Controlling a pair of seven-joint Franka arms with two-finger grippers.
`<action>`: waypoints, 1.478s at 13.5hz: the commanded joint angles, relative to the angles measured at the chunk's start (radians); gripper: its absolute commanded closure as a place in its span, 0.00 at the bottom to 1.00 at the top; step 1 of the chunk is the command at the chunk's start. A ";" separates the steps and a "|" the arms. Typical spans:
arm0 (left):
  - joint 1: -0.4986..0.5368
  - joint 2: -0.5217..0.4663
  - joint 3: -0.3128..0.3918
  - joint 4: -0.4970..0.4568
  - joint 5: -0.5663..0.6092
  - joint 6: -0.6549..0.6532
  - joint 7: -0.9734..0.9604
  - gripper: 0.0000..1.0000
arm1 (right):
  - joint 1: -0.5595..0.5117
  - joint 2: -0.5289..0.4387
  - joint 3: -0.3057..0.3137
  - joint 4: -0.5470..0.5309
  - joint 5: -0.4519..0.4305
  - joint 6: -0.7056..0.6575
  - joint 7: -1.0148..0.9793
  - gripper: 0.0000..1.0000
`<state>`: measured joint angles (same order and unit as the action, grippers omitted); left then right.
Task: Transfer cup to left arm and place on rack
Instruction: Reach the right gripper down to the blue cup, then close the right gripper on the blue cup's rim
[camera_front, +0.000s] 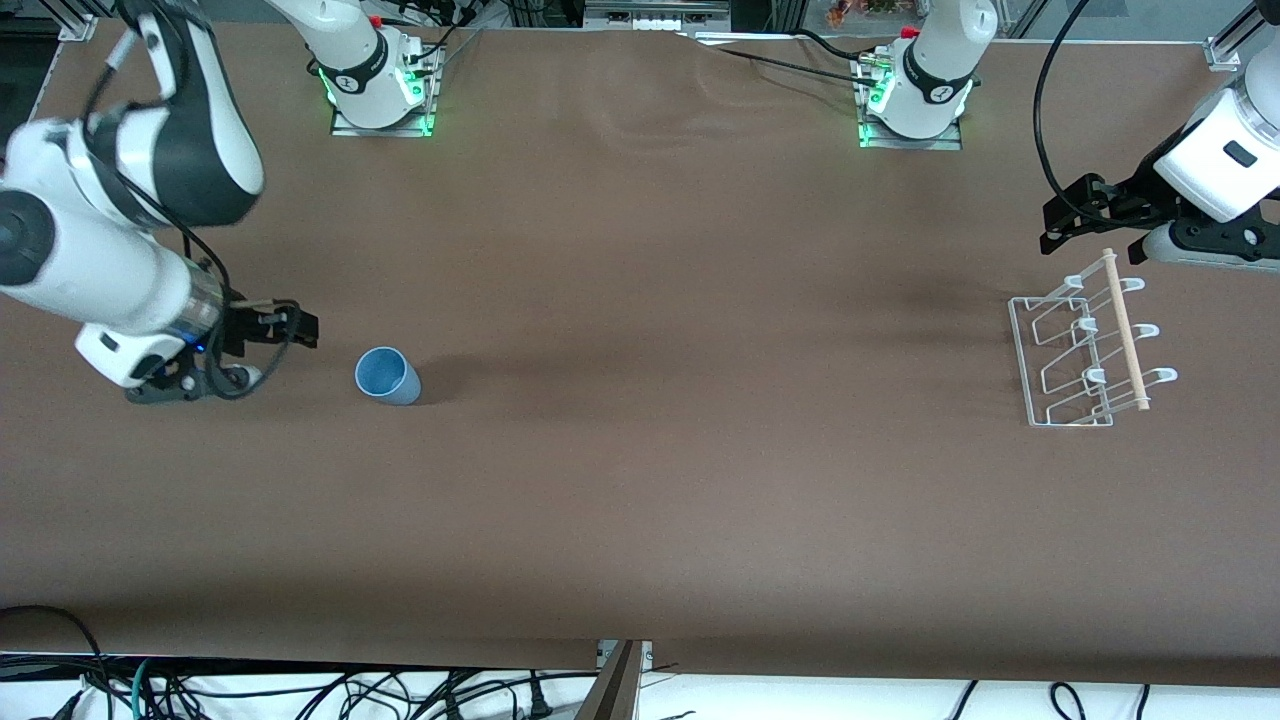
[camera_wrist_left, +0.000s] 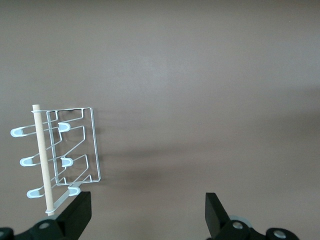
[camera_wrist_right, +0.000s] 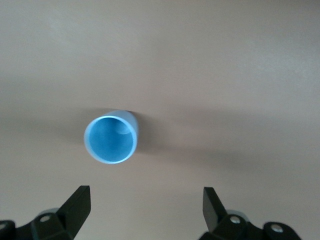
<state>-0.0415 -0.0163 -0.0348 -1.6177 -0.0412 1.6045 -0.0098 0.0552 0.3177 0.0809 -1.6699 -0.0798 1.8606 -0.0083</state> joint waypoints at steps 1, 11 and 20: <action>-0.006 0.013 0.003 0.033 -0.003 -0.025 0.005 0.00 | 0.029 0.093 0.002 0.015 -0.049 0.022 -0.001 0.01; -0.006 0.013 0.003 0.033 -0.003 -0.025 0.005 0.00 | 0.040 0.247 0.003 0.012 -0.011 0.095 0.002 0.01; -0.006 0.013 0.003 0.033 -0.003 -0.025 0.005 0.00 | 0.040 0.308 0.003 0.024 0.014 0.121 0.011 1.00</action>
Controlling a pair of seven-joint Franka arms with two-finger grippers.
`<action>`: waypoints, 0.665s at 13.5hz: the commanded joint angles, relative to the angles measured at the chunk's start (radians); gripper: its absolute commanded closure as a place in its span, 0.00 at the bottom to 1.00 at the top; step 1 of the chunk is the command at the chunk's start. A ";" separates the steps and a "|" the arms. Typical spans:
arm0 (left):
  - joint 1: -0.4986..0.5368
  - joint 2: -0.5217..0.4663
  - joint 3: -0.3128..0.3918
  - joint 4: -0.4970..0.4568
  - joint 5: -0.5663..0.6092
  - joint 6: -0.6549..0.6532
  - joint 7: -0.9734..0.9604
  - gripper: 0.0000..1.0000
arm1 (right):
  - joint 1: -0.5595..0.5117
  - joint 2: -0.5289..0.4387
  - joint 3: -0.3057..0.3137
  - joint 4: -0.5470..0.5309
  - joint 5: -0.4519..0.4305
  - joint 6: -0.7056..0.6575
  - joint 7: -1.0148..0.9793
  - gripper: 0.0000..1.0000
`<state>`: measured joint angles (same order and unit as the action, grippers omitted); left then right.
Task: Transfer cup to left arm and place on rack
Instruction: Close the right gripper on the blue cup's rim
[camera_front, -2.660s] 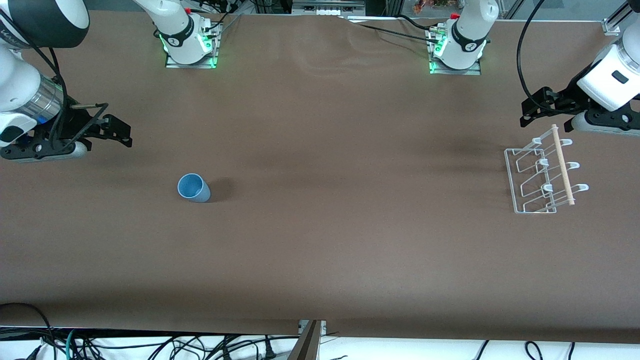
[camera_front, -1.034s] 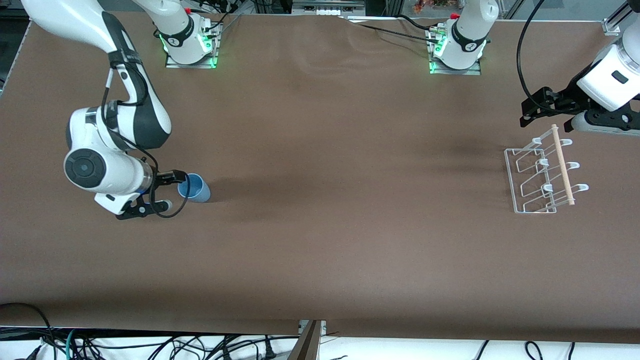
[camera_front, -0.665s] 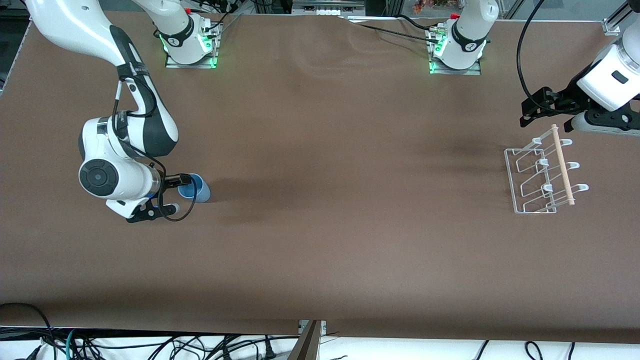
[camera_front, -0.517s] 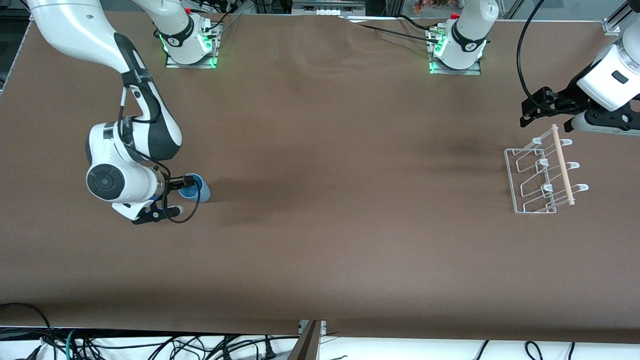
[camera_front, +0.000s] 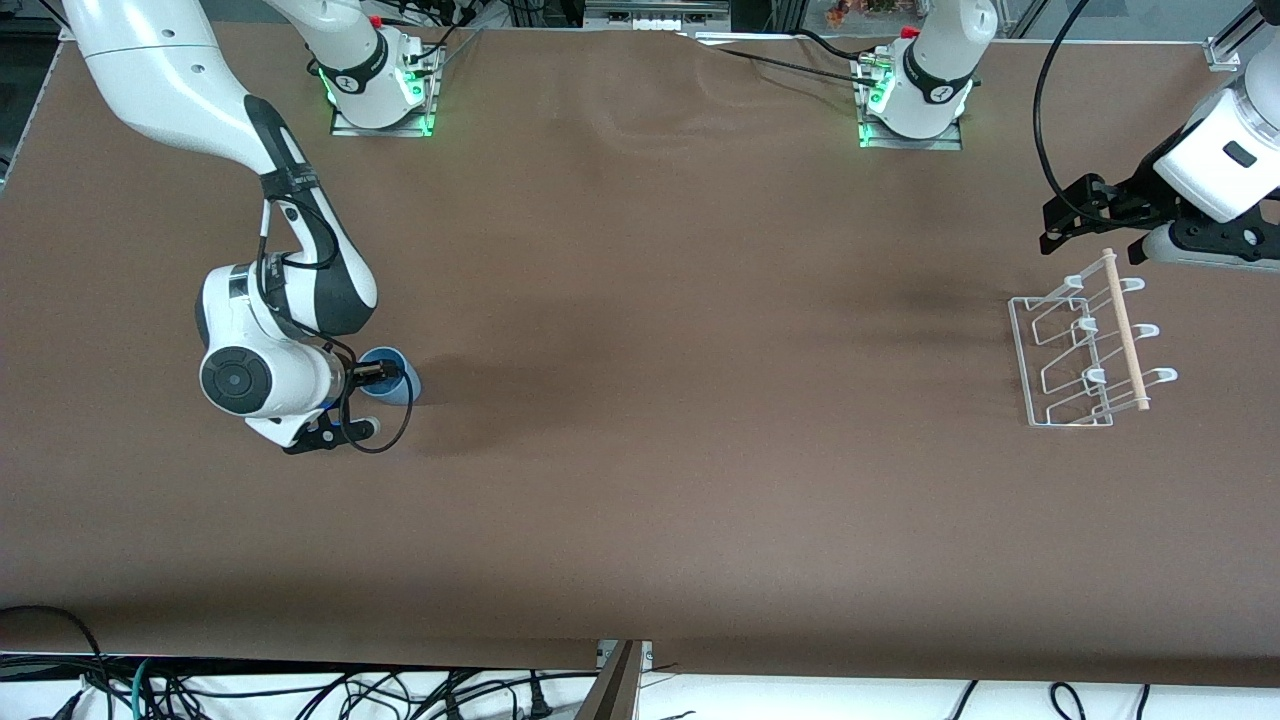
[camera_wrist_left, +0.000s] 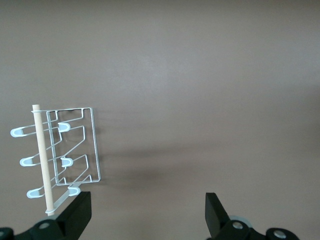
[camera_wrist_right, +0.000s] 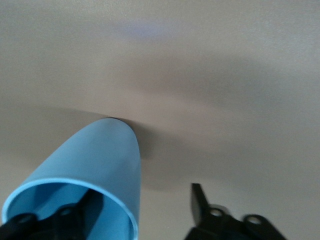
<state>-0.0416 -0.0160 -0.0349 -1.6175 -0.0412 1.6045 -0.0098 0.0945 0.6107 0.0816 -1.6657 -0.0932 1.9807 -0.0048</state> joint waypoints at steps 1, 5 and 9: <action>-0.006 0.014 0.003 0.033 -0.003 -0.025 0.005 0.00 | 0.001 0.015 0.001 0.020 0.035 0.006 0.006 1.00; -0.006 0.013 0.003 0.033 -0.003 -0.025 0.005 0.00 | 0.001 0.014 0.001 0.043 0.036 -0.003 0.020 1.00; -0.006 0.013 0.003 0.033 -0.003 -0.025 0.005 0.00 | 0.005 0.009 0.007 0.116 0.046 -0.113 0.020 1.00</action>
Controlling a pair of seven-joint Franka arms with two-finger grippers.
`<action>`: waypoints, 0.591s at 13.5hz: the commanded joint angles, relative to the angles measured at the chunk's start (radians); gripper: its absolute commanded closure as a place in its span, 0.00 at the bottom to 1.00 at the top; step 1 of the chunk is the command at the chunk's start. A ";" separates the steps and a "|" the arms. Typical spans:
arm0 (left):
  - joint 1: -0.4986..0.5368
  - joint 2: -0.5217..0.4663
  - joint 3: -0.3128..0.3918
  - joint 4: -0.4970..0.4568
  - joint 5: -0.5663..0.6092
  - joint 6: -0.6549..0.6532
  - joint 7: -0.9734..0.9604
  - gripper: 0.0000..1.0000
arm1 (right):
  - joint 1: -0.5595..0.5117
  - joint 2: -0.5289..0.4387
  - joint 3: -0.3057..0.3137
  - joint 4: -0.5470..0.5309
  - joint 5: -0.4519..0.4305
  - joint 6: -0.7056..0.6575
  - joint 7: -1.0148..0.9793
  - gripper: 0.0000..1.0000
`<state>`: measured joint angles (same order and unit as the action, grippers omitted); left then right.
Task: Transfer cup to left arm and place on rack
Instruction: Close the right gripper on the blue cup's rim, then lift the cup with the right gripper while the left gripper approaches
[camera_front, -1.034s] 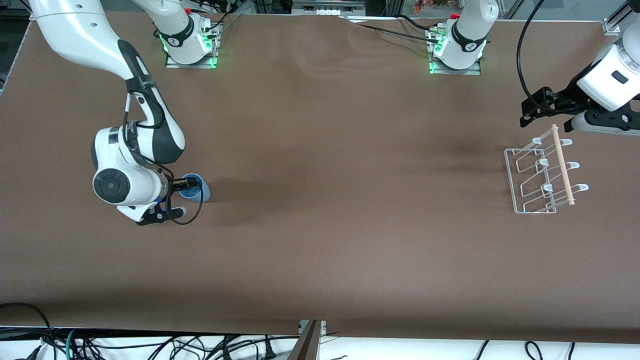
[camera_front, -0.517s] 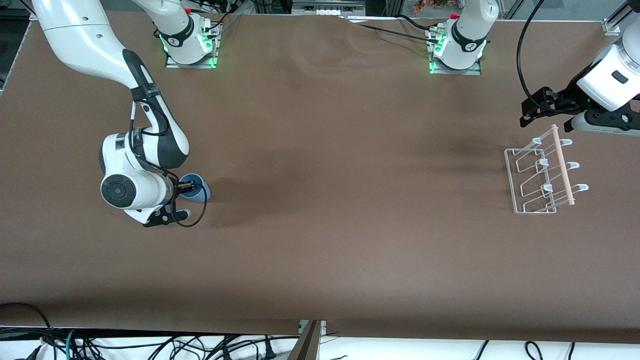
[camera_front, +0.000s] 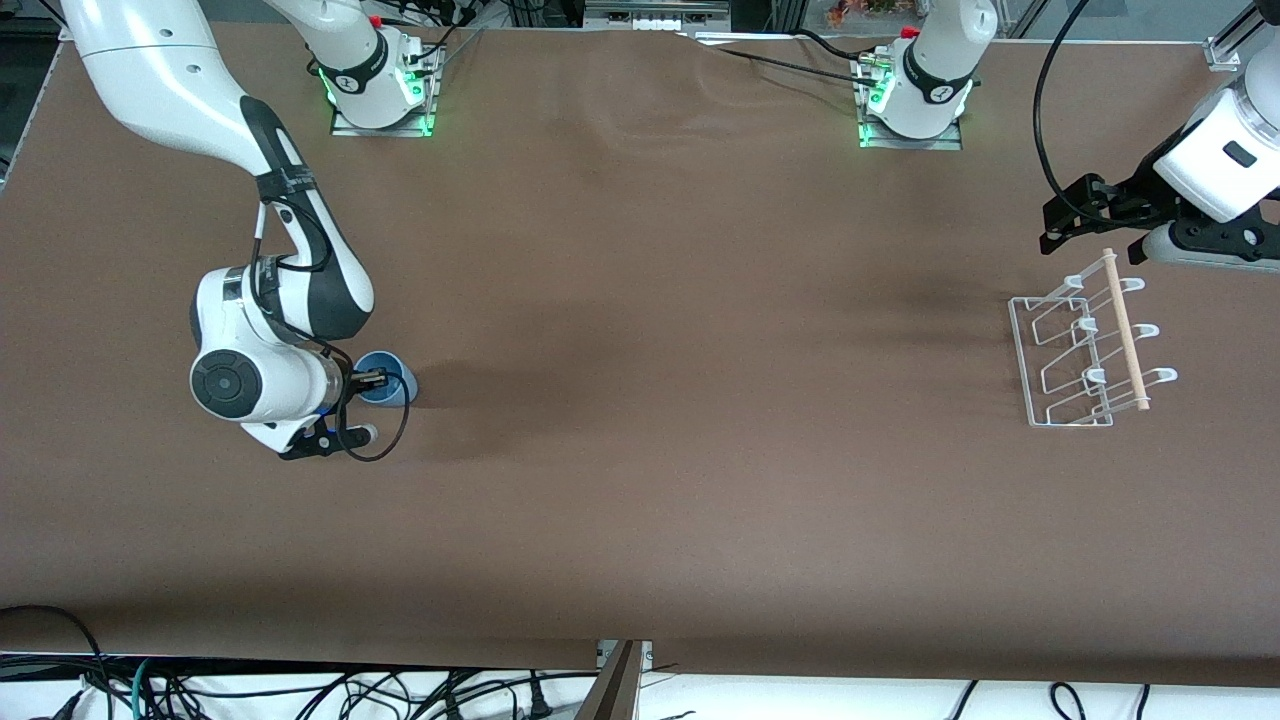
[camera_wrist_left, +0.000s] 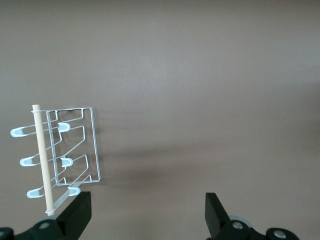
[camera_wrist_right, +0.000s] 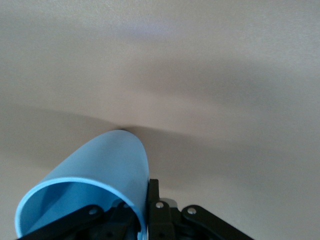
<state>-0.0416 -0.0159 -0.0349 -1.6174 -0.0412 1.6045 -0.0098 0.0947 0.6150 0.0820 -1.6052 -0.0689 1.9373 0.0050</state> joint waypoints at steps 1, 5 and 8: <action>-0.006 0.013 0.003 0.033 -0.003 -0.025 0.005 0.00 | 0.014 0.005 0.019 0.076 0.070 -0.107 0.025 1.00; -0.007 0.017 0.001 0.031 -0.014 -0.025 0.007 0.00 | 0.058 0.003 0.036 0.186 0.288 -0.195 0.220 1.00; -0.011 0.057 -0.028 0.031 -0.025 -0.078 0.010 0.00 | 0.167 0.006 0.036 0.241 0.397 -0.181 0.439 1.00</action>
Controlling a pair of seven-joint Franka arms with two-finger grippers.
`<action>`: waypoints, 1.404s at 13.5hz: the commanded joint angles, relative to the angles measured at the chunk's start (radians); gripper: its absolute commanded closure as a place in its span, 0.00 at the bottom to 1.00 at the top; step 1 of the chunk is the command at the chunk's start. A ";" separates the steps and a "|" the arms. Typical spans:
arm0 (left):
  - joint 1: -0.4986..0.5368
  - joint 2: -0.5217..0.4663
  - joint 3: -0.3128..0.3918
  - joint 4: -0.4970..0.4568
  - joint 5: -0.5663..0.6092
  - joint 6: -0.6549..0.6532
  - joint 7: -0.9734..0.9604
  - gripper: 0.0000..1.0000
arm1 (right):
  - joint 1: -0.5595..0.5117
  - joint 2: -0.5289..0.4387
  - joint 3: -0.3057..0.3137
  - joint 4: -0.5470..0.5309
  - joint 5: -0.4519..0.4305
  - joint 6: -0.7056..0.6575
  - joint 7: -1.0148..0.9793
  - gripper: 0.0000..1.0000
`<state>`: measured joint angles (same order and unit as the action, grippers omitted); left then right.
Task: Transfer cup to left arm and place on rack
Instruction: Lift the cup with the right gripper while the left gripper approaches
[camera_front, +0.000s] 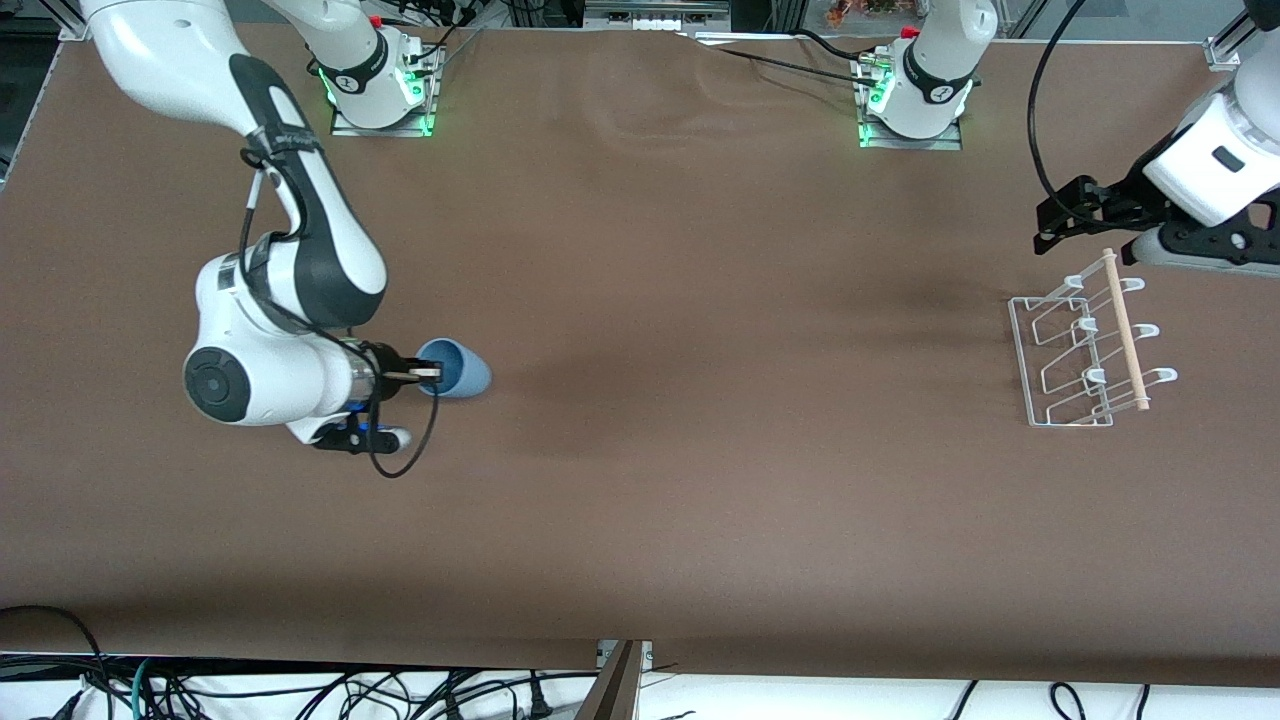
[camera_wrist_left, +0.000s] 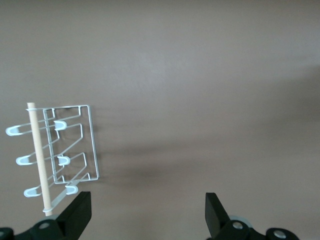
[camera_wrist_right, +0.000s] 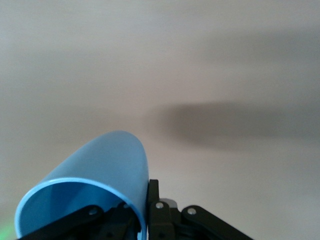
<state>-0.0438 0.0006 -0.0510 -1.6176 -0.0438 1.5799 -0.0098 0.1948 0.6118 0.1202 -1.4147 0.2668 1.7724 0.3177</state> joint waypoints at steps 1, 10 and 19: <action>-0.008 0.047 -0.018 0.031 -0.049 -0.076 0.011 0.00 | 0.098 0.014 -0.002 0.072 0.125 0.004 0.214 1.00; -0.008 0.197 -0.064 0.031 -0.374 -0.064 0.521 0.00 | 0.388 0.019 0.006 0.152 0.387 0.378 0.748 1.00; -0.007 0.233 -0.130 0.015 -0.553 0.096 1.220 0.00 | 0.376 0.019 0.019 0.223 0.477 0.375 0.957 1.00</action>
<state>-0.0551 0.2317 -0.1508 -1.6162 -0.5590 1.6303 1.1168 0.5770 0.6163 0.1306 -1.2228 0.7253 2.1591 1.2592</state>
